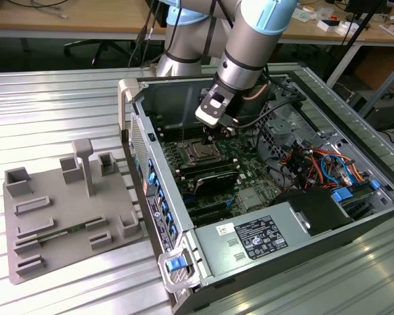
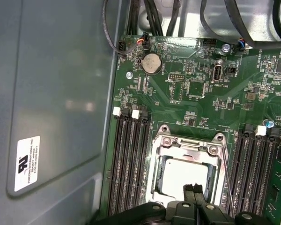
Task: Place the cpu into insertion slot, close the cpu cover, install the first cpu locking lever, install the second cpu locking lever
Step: 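Install the first cpu locking lever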
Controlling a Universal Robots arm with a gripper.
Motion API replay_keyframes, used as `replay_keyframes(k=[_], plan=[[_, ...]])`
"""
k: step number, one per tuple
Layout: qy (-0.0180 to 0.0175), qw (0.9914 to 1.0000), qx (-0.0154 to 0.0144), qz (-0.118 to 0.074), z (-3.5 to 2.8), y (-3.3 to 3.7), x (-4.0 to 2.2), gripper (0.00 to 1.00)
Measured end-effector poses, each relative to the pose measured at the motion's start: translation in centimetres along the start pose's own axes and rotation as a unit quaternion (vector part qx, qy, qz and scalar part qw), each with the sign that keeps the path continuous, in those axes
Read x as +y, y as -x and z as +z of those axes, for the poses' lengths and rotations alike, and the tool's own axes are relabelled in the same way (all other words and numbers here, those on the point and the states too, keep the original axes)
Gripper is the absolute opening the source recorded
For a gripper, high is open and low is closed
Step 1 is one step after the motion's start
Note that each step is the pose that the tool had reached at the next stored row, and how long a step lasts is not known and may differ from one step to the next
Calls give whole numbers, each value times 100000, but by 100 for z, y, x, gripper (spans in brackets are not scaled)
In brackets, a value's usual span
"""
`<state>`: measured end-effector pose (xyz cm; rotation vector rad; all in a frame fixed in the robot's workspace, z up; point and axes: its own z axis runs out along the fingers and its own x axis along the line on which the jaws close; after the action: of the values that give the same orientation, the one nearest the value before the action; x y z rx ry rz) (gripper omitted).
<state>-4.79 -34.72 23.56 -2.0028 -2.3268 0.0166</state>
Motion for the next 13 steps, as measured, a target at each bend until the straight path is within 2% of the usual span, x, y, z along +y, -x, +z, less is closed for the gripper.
replay_keyframes(k=[13], plan=[[-155, 99944, -181, -3345, 0, 0, 0, 11]])
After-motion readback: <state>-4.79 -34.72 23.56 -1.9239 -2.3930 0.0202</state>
